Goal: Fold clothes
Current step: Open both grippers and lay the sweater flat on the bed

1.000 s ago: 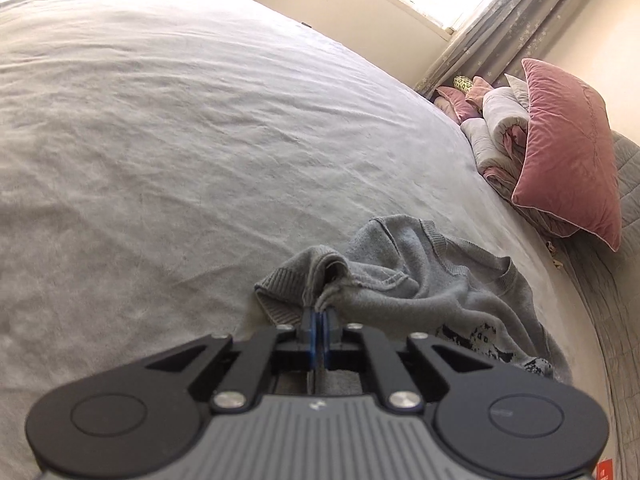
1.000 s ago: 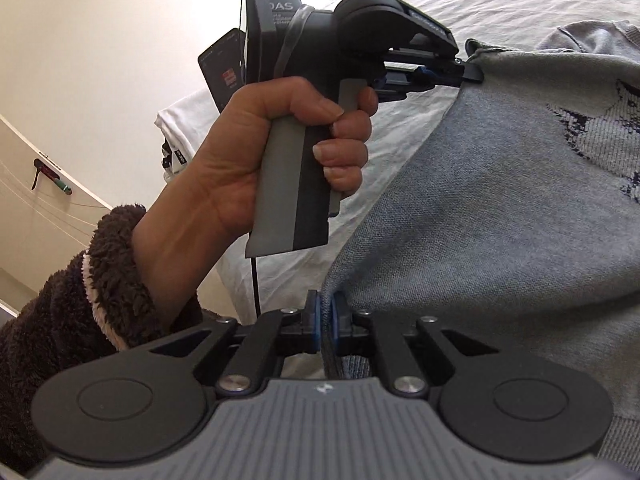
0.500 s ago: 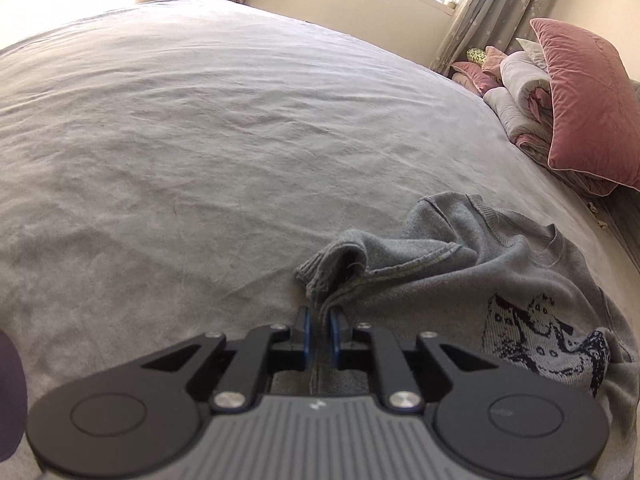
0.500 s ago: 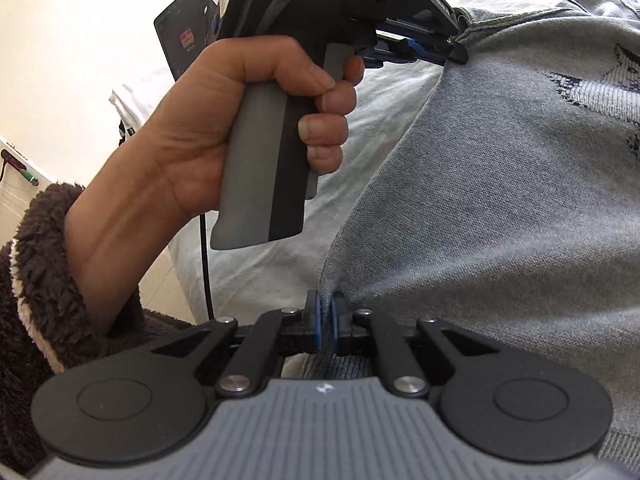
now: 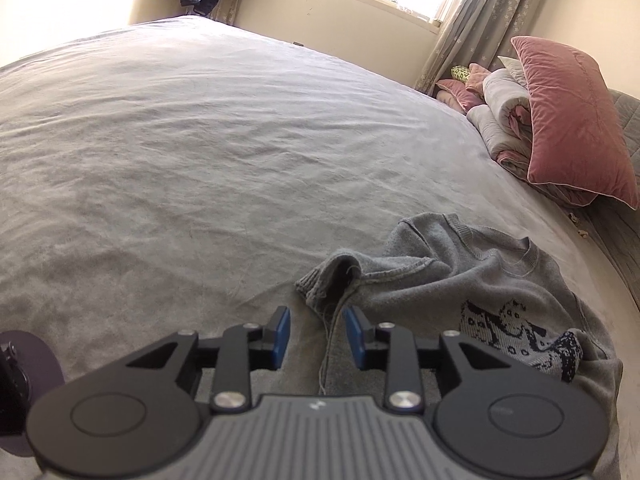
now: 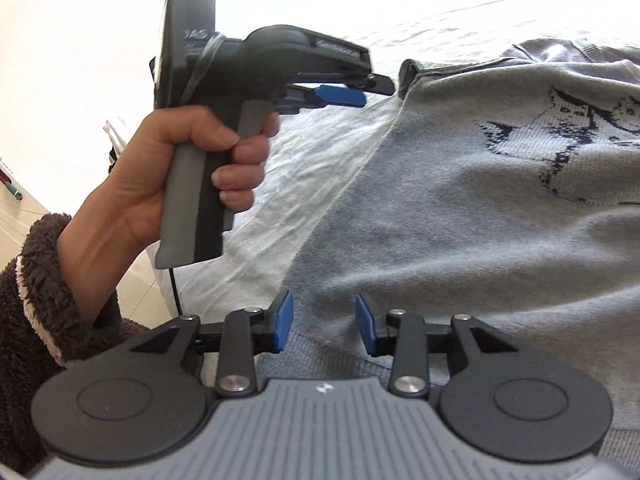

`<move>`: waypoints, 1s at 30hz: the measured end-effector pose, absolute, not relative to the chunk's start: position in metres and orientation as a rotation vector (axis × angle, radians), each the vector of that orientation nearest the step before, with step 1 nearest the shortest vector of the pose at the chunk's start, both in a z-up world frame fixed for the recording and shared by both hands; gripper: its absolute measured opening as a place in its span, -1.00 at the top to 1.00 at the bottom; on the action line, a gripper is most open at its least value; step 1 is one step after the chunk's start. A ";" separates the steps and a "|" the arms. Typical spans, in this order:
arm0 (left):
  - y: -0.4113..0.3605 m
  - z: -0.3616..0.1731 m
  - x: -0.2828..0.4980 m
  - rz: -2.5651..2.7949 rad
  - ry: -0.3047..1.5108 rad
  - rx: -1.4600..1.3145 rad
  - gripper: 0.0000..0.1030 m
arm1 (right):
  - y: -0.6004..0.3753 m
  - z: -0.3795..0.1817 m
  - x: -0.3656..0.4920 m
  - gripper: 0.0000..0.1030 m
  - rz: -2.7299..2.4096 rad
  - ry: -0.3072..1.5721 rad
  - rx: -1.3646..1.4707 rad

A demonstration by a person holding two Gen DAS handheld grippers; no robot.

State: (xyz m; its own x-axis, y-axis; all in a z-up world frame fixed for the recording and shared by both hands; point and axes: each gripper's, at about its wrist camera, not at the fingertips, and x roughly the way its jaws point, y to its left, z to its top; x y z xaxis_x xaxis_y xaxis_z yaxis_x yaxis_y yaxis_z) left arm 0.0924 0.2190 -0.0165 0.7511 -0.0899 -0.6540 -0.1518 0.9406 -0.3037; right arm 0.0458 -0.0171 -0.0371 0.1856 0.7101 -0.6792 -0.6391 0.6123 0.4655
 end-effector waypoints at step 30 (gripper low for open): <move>0.053 -0.015 0.005 -0.739 0.739 0.038 0.11 | -0.260 -0.021 0.043 0.09 0.309 0.860 0.183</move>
State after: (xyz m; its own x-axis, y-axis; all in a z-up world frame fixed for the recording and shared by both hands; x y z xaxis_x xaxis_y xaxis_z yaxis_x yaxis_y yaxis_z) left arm 0.0048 0.0530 -0.0155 0.5021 -0.5989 -0.6238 0.6242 0.7502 -0.2178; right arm 0.0435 -0.2596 -0.0215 0.6121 0.3390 -0.7144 -0.1928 0.9402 0.2808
